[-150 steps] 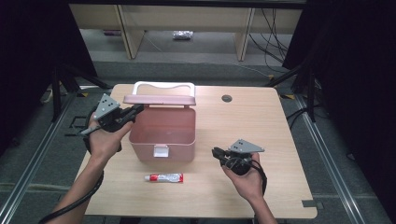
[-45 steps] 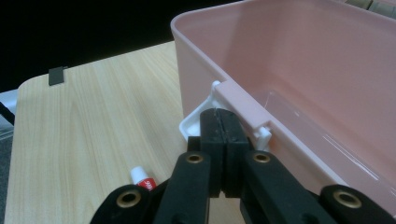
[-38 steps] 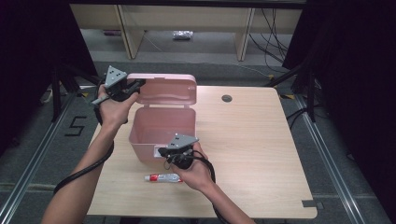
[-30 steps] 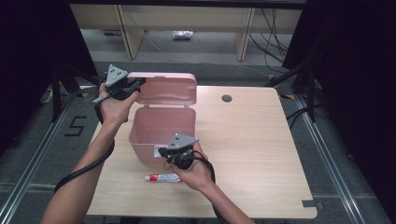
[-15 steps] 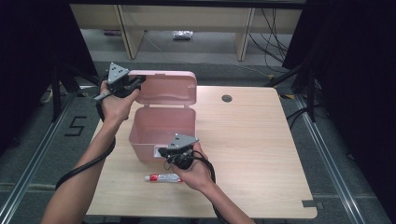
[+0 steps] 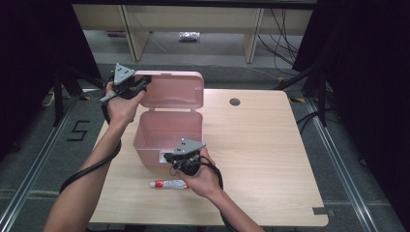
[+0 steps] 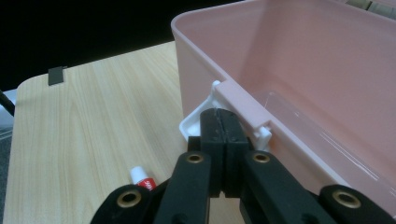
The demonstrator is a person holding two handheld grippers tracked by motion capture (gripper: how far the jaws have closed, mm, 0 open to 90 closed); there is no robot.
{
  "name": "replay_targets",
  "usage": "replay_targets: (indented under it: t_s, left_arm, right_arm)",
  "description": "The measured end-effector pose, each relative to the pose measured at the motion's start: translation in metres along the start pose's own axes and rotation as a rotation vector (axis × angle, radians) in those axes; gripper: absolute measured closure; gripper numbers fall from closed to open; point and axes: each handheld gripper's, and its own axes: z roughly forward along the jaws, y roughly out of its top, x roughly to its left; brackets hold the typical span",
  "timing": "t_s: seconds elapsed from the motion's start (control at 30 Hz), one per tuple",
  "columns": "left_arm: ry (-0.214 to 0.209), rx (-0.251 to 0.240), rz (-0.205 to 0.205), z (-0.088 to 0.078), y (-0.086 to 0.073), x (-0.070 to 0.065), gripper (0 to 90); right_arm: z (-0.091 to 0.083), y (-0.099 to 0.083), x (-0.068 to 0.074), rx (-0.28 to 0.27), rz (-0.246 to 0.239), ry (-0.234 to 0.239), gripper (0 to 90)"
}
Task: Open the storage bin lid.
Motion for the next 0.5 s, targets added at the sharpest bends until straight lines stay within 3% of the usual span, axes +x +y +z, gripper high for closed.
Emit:
replay_targets:
  t_s: [0.5]
  left_arm:
    - [0.021, 0.002, 0.012, 0.0103, -0.0031, 0.0029, 89.8]
  right_arm:
    - [-0.0006, -0.0001, 0.0002, 0.006, -0.002, 0.001, 90.0]
